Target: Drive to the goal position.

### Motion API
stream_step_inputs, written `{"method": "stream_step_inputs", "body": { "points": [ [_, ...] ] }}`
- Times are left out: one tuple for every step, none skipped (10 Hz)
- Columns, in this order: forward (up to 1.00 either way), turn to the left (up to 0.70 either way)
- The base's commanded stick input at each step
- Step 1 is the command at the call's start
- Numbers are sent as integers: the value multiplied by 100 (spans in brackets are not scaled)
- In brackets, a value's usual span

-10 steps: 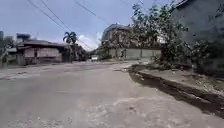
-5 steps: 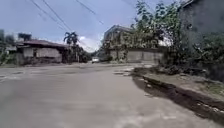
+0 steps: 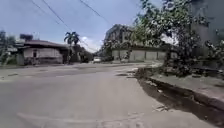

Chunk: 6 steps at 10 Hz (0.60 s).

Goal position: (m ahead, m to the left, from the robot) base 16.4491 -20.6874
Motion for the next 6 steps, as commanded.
{"method": "stream_step_inputs", "body": {
  "points": [
    [100,0],
    [100,0],
    [100,0],
    [100,0],
    [100,0],
    [100,0]
  ]
}}
